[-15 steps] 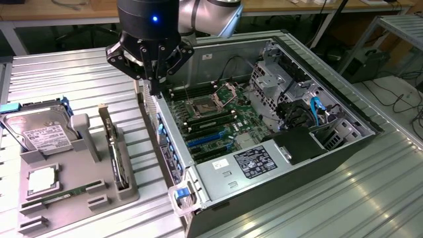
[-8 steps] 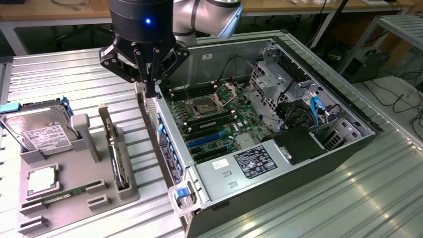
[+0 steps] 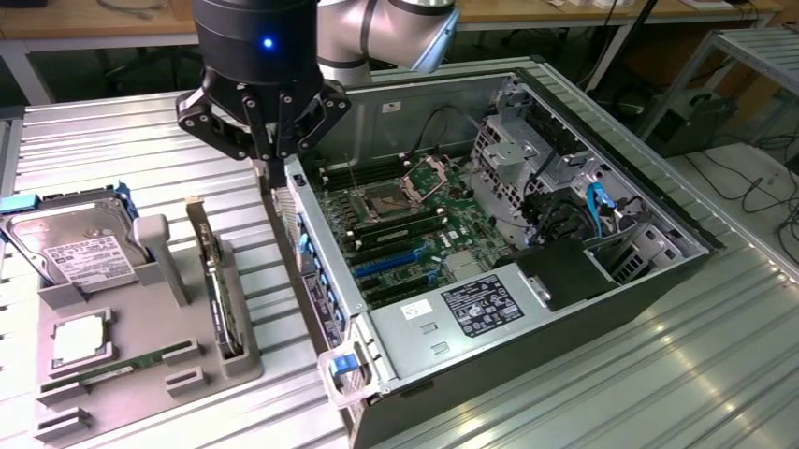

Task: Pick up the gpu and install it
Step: 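Reach for the gpu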

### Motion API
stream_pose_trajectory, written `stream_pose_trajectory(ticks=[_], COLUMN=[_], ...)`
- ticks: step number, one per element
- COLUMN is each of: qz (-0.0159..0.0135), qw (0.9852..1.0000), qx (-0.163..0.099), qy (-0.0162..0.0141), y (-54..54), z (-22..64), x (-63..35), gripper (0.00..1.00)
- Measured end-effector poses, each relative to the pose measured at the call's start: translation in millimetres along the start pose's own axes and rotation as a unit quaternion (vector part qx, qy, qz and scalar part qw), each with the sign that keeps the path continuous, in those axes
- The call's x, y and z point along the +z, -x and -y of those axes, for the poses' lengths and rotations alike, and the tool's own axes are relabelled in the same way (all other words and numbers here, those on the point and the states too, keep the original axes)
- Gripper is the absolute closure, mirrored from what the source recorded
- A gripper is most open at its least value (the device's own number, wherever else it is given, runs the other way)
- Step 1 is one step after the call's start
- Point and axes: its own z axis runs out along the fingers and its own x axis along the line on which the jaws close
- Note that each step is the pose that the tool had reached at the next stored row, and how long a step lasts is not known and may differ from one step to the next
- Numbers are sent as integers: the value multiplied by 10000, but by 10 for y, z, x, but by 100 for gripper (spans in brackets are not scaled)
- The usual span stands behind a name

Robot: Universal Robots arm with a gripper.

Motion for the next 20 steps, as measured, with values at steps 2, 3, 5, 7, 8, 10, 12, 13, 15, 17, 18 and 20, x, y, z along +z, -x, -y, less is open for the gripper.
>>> stream_pose_trajectory(ticks=[2, 3, 5, 7, 8, 10, 12, 13, 15, 17, 18, 20], qz=[0, 0, 0, 0, 0, -1, 0, -1, 0, 0, 0, 0], qw=[10000, 10000, 10000, 10000, 10000, 10000, 10000, 10000, 10000, 10000, 10000, 10000], qx=[-3, -4, -6, -7, -8, -8, -8, -8, -8, -8, -8, -8], qy=[0, 0, 0, 0, 0, 0, 0, 0, 0, 0, 0, 1], y=[-12, -17, -29, -37, -40, -44, -45, -45, -45, -45, -45, -48], z=[5, 8, 12, 16, 17, 17, 18, 18, 18, 18, 18, 18], x=[-1, -1, -1, -2, -2, -2, -2, -2, -2, -2, -2, -1], gripper=[89, 89, 89, 89, 89, 89, 89, 89, 89, 89, 89, 89])
